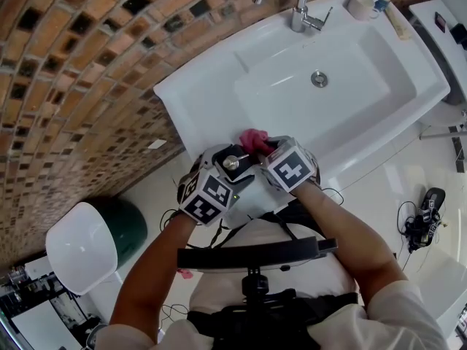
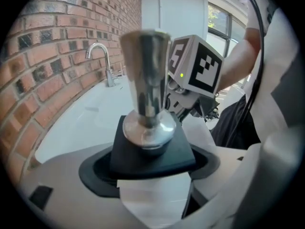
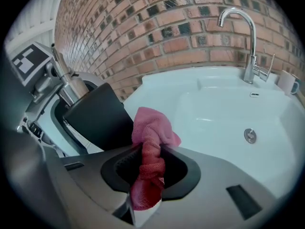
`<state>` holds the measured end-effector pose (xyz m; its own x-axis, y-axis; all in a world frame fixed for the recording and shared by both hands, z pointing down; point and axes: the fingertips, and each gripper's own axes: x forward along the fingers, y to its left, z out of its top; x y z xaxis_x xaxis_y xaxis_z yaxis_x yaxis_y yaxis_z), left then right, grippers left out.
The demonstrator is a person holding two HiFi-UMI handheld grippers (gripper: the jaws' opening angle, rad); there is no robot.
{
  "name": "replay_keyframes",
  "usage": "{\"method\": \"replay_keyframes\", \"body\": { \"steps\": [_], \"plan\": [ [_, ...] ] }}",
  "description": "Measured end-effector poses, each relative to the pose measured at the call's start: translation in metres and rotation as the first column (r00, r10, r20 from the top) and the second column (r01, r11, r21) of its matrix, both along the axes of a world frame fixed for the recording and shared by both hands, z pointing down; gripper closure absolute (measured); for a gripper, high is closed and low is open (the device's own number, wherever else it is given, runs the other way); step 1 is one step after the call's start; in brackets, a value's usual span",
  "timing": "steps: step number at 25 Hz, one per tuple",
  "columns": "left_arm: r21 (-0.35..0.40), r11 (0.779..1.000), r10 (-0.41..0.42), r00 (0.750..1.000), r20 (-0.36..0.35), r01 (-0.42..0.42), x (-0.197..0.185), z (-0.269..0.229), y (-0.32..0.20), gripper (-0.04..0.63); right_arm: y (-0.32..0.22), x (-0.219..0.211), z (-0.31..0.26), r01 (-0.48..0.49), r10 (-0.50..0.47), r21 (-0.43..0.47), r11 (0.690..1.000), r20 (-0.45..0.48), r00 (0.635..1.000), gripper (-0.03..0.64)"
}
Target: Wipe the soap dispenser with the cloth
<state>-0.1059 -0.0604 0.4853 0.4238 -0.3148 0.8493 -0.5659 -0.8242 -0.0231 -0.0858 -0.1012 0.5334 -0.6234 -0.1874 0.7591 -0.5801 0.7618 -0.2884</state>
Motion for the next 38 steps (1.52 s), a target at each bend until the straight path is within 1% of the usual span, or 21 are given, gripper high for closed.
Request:
{"method": "replay_keyframes", "body": {
  "steps": [2,4,7,10,11,14,15,17,19,21,22,23,24,25,26,27,28,31,33,35,38],
  "plan": [
    [0.017,0.995,0.102,0.995,0.023,-0.102,-0.004,-0.005,0.002,0.188,-0.002,0.003,-0.008,-0.018,0.018,0.002,1.000,0.022,1.000,0.500],
    [0.042,0.973,0.225,0.972,0.070,-0.228,-0.011,-0.012,0.005,0.172,0.003,0.007,-0.012,-0.039,0.040,-0.020,0.999,0.052,0.998,0.500],
    [0.048,0.906,0.410,0.902,0.139,-0.419,-0.024,-0.022,0.014,0.166,0.009,0.013,-0.018,-0.080,0.086,-0.055,0.995,0.112,0.990,0.500],
    [0.029,0.848,0.519,0.840,0.157,-0.529,-0.028,-0.031,0.019,0.166,0.012,0.024,-0.024,-0.133,0.144,-0.079,0.988,0.141,0.979,0.500],
    [0.035,0.821,0.555,0.810,0.192,-0.570,-0.031,-0.033,0.018,0.166,0.014,0.026,-0.027,-0.143,0.155,-0.088,0.986,0.152,0.976,0.500],
    [0.062,0.705,0.652,0.679,0.338,-0.707,-0.040,-0.034,0.009,0.166,0.023,0.030,-0.041,-0.164,0.185,-0.116,0.980,0.209,0.960,0.500],
    [0.060,0.670,0.676,0.641,0.364,-0.740,-0.041,-0.033,0.005,0.166,0.027,0.029,-0.046,-0.169,0.197,-0.134,0.976,0.239,0.951,0.500],
    [0.032,0.615,0.724,0.580,0.374,-0.788,-0.039,-0.027,0.000,0.166,0.036,0.024,-0.059,-0.171,0.224,-0.185,0.968,0.321,0.920,0.500],
    [-0.009,0.568,0.768,0.526,0.366,-0.823,-0.037,-0.016,-0.003,0.166,0.043,0.017,-0.069,-0.168,0.254,-0.236,0.957,0.405,0.878,0.500],
    [-0.032,0.527,0.801,0.485,0.351,-0.849,-0.033,-0.006,-0.003,0.166,0.045,0.014,-0.072,-0.179,0.285,-0.265,0.947,0.444,0.849,0.500],
    [-0.033,0.515,0.812,0.475,0.338,-0.857,-0.029,-0.001,-0.001,0.166,0.044,0.014,-0.070,-0.188,0.297,-0.272,0.944,0.448,0.843,0.500],
    [-0.028,0.511,0.818,0.476,0.323,-0.859,-0.024,0.002,0.001,0.166,0.042,0.013,-0.070,-0.195,0.303,-0.272,0.942,0.448,0.841,0.500],
    [-0.017,0.518,0.817,0.488,0.306,-0.855,-0.019,0.004,0.004,0.167,0.040,0.013,-0.069,-0.200,0.304,-0.267,0.943,0.444,0.843,0.500],
    [-0.005,0.534,0.810,0.511,0.288,-0.845,-0.015,0.005,0.005,0.176,0.037,0.012,-0.068,-0.206,0.305,-0.259,0.944,0.438,0.846,0.500],
    [0.005,0.561,0.796,0.541,0.271,-0.828,-0.013,0.005,0.006,0.176,0.035,0.012,-0.067,-0.213,0.307,-0.253,0.944,0.433,0.847,0.500],
    [0.014,0.597,0.774,0.581,0.252,-0.802,-0.013,0.004,0.006,0.178,0.032,0.012,-0.067,-0.223,0.315,-0.252,0.942,0.431,0.846,0.500],
    [0.023,0.643,0.742,0.630,0.230,-0.765,-0.013,0.003,0.005,0.179,0.029,0.012,-0.067,-0.237,0.330,-0.257,0.937,0.431,0.840,0.500],
    [0.043,0.793,0.595,0.788,0.159,-0.608,-0.013,0.001,0.002,0.183,0.017,0.012,-0.067,-0.273,0.372,-0.274,0.922,0.433,0.821,0.502],
    [0.061,0.869,0.480,0.867,0.130,-0.491,-0.015,0.000,-0.001,0.184,0.009,0.009,-0.067,-0.279,0.374,-0.269,0.922,0.433,0.820,0.502],
    [0.075,0.924,0.367,0.924,0.108,-0.375,-0.016,-0.001,-0.004,0.186,0.002,0.006,-0.067,-0.280,0.372,-0.262,0.923,0.428,0.824,0.502],
    [0.085,0.975,0.201,0.977,0.066,-0.207,-0.016,-0.003,-0.008,0.190,-0.009,0.003,-0.068,-0.285,0.368,-0.250,0.925,0.418,0.831,0.502]
  ]
}}
